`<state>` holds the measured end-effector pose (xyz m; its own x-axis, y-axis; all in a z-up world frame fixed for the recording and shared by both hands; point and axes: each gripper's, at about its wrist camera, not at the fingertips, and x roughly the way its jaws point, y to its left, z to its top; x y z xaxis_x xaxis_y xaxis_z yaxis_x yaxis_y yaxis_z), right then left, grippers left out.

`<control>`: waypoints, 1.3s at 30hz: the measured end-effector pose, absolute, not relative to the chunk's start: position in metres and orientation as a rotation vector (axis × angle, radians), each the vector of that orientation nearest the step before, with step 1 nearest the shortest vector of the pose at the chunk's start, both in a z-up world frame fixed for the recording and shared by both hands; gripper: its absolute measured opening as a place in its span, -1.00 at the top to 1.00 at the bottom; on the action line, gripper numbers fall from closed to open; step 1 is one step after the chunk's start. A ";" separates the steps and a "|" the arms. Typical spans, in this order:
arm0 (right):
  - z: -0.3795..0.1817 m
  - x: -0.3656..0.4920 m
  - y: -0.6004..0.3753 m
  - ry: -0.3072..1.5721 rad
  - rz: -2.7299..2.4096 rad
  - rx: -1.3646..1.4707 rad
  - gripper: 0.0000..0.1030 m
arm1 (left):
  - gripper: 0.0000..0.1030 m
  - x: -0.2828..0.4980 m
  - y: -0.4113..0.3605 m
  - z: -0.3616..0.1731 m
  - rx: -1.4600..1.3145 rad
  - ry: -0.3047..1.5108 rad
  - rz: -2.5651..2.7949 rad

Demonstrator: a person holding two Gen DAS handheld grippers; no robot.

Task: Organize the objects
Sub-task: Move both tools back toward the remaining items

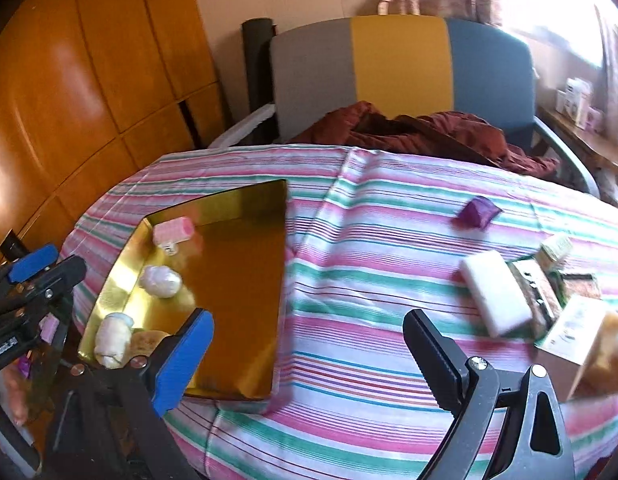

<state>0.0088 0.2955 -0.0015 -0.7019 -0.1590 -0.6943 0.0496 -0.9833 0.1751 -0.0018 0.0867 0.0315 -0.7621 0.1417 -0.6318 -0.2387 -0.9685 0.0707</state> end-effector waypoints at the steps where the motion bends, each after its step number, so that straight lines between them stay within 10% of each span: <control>1: -0.002 0.010 0.302 -0.228 -2.801 1.165 -0.87 | -0.46 -0.001 0.090 0.031 -0.972 0.227 2.753; 39: 0.016 0.078 0.529 -0.469 -3.234 1.292 -0.91 | -0.46 -0.005 0.243 0.014 -0.993 0.352 2.280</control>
